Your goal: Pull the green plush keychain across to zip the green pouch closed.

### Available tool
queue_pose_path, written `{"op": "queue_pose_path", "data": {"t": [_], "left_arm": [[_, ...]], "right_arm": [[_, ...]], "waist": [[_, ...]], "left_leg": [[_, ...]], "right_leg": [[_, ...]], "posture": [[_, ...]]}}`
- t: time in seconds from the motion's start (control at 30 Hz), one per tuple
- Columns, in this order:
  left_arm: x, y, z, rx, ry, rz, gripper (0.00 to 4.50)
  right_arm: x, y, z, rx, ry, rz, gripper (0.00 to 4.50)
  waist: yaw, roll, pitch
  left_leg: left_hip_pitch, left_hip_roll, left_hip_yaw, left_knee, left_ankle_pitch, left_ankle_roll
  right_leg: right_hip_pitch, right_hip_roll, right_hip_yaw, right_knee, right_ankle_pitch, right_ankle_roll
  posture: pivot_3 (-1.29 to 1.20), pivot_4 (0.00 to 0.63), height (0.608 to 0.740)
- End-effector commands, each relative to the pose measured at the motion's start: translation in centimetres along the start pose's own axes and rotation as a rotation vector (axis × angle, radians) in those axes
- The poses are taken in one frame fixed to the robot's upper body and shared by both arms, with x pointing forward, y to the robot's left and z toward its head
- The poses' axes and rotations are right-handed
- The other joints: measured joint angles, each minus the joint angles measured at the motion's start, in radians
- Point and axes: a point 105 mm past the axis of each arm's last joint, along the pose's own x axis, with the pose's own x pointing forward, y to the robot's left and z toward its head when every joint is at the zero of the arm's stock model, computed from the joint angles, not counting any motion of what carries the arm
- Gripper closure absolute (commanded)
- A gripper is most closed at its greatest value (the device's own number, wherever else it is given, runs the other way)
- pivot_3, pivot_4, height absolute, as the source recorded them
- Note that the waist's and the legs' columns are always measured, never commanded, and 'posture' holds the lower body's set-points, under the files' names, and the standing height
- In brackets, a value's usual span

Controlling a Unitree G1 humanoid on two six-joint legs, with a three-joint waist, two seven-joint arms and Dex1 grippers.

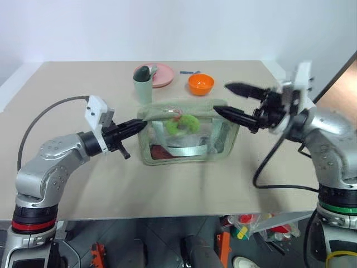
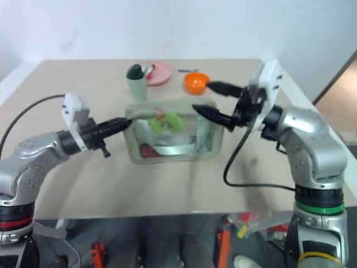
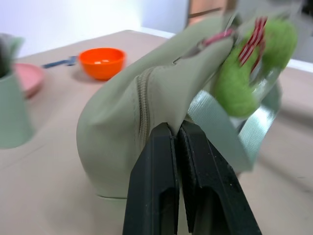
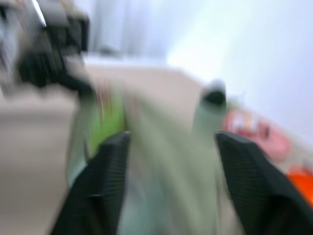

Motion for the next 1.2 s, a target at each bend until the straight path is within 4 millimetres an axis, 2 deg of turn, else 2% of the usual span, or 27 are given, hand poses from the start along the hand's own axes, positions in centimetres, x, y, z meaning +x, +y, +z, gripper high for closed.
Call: {"op": "queue_pose_path", "data": {"t": [0.03,0.33,0.57,0.67,1.03,1.2], "left_arm": [[0.2,-0.6,1.5,0.029,-0.046,-0.015,4.5],[0.9,-1.1,2.5,0.044,-0.071,-0.024,4.5],[1.4,-1.4,3.0,0.053,-0.092,-0.015,4.5],[1.5,-1.8,3.1,0.055,-0.096,-0.023,4.5],[1.3,-1.8,2.6,0.053,-0.074,-0.027,4.5],[1.4,-1.9,2.4,0.052,-0.071,-0.032,4.5]], "right_arm": [[0.1,2.0,1.4,0.061,-0.029,0.023,0.06],[0.5,5.5,-1.8,0.194,0.075,0.021,0.02],[0.8,5.0,-4.5,0.223,0.145,-0.066,0.02],[0.7,4.1,-6.0,0.221,0.187,-0.12,0.02],[-0.2,2.5,-6.2,0.2,0.178,-0.167,0.02],[0.5,2.3,-5.7,0.21,0.145,-0.154,0.02]], "waist": [[0.0,0.0,0.0],[0.0,0.0,0.0],[0.0,0.0,0.0],[0.0,0.0,0.0],[0.0,0.0,0.0],[-0.001,0.0,0.0]], "left_leg": [[0.0,0.0,0.0,0.0,0.0,0.0],[0.0,-0.001,0.0,0.001,0.0,0.0],[-0.001,-0.001,0.001,0.001,0.0,0.0],[-0.001,-0.001,0.0,0.001,0.0,0.0],[-0.001,-0.001,0.0,0.0,0.0,0.0],[-0.001,-0.001,0.0,0.0,0.0,0.0]], "right_leg": [[0.0,0.0,0.0,0.0,0.0,0.0],[0.001,0.0,0.001,0.0,0.0,0.0],[0.0,0.0,0.001,-0.001,0.0,0.0],[0.0,0.0,0.001,-0.001,0.0,0.0],[-0.001,0.0,0.001,-0.001,0.0,0.0],[-0.001,0.0,0.001,-0.001,0.0,0.0]], "posture": [[0.0,0.15,0.74],[0.0,0.15,0.74],[0.0,0.15,0.74],[0.0,0.15,0.74],[0.0,0.15,0.74],[0.0,0.15,0.74]]}}
